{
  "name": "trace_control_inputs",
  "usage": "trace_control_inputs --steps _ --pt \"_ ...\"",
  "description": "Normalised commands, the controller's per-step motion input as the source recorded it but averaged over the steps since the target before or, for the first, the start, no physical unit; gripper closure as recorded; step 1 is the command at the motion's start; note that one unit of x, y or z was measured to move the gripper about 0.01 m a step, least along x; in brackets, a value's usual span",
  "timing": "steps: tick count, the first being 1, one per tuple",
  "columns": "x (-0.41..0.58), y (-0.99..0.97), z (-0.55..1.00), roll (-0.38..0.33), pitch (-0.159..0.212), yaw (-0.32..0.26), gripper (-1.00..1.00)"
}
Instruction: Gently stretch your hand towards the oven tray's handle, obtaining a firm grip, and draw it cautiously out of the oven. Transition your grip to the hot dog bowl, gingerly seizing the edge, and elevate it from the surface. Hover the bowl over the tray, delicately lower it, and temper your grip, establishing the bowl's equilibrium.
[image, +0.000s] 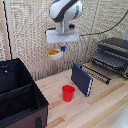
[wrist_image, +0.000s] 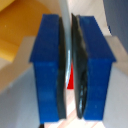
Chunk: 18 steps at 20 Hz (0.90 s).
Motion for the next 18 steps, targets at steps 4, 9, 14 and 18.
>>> trace_control_inputs --steps 4,9,14,18 --pt "0.061 -0.07 0.62 0.000 0.047 -0.370 1.00" --pt "0.125 -0.17 0.68 0.000 0.052 -0.333 1.00" --pt "0.103 -0.39 0.50 0.000 -0.002 -0.274 1.00" --pt "0.067 -0.57 0.45 0.000 -0.031 -0.216 1.00"
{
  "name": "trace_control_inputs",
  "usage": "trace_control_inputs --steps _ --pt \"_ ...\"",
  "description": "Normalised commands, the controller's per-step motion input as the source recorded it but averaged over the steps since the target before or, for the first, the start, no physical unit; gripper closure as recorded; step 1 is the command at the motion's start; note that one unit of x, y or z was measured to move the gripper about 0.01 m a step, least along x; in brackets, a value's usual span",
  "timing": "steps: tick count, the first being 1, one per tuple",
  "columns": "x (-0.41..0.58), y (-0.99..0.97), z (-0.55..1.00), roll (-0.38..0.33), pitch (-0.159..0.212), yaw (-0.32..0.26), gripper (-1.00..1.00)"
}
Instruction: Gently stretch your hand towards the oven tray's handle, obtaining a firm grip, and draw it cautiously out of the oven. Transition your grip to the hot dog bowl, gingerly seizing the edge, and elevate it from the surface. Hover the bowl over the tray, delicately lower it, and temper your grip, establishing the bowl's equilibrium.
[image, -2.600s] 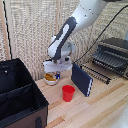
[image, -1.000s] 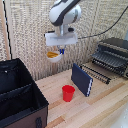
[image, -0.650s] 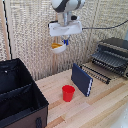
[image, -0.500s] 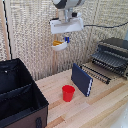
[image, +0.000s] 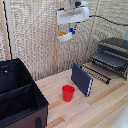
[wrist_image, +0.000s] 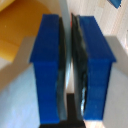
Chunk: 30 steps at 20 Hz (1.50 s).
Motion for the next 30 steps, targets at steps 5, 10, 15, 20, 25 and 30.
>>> trace_control_inputs --steps 5,10,15,20,25,30 --pt "0.014 -0.71 0.37 0.000 -0.067 -0.170 1.00" --pt "0.000 -0.78 0.25 0.000 -0.114 -0.139 1.00" --pt "-0.057 -0.80 0.09 0.000 -0.124 -0.134 1.00" --pt "-0.267 -0.76 -0.17 0.000 -0.108 -0.149 1.00" --pt "-0.370 -0.77 -0.35 0.000 -0.022 -0.147 1.00" --pt "-0.339 -0.68 -0.51 0.011 -0.016 -0.144 1.00"
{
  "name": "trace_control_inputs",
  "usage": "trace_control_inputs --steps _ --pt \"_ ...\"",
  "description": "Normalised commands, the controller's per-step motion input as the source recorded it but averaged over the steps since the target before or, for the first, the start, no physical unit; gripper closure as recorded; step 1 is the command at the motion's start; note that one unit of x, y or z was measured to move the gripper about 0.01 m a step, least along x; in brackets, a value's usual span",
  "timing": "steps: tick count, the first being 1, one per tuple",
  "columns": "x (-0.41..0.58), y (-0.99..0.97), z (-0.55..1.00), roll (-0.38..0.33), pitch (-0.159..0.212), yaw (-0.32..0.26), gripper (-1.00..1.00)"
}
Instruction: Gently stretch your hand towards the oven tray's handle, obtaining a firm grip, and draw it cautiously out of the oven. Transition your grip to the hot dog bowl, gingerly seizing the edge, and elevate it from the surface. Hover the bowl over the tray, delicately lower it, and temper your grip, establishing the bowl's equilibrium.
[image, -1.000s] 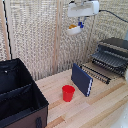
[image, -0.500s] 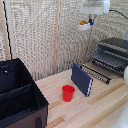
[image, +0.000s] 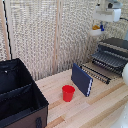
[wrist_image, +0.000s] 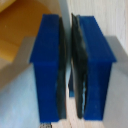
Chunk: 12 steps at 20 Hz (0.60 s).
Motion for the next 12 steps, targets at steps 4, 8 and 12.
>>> trace_control_inputs --steps 4,8,12 --pt "-0.339 -0.59 -0.47 0.001 -0.035 -0.141 1.00" --pt "-0.146 -0.29 -0.54 0.000 -0.030 -0.075 1.00" --pt "-0.018 -0.14 -0.44 0.000 -0.003 -0.014 1.00"
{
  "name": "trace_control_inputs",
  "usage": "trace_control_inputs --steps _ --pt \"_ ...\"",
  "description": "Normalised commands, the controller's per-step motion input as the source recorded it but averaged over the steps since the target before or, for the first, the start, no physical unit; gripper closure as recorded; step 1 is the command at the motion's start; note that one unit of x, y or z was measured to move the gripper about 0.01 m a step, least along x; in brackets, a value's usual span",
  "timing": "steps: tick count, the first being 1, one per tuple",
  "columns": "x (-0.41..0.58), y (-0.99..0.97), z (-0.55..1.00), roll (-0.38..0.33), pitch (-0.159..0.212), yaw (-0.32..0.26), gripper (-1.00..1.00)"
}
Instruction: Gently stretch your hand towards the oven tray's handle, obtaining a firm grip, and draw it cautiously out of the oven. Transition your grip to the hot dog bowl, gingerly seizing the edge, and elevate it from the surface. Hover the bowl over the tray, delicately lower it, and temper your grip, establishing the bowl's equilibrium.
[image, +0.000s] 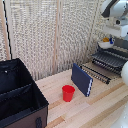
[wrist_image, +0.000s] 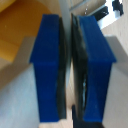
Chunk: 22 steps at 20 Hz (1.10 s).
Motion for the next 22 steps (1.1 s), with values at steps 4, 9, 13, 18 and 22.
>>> trace_control_inputs --steps 4,9,13,18,22 --pt "-0.024 -0.12 -0.37 0.000 -0.012 -0.003 1.00" --pt "-0.006 -0.39 -0.18 0.002 -0.033 -0.009 1.00" --pt "-0.001 -0.36 -0.05 0.001 0.000 -0.002 1.00" --pt "0.029 -0.03 0.08 0.000 0.012 0.000 -1.00" --pt "0.176 0.02 0.39 -0.001 0.080 0.000 -1.00"
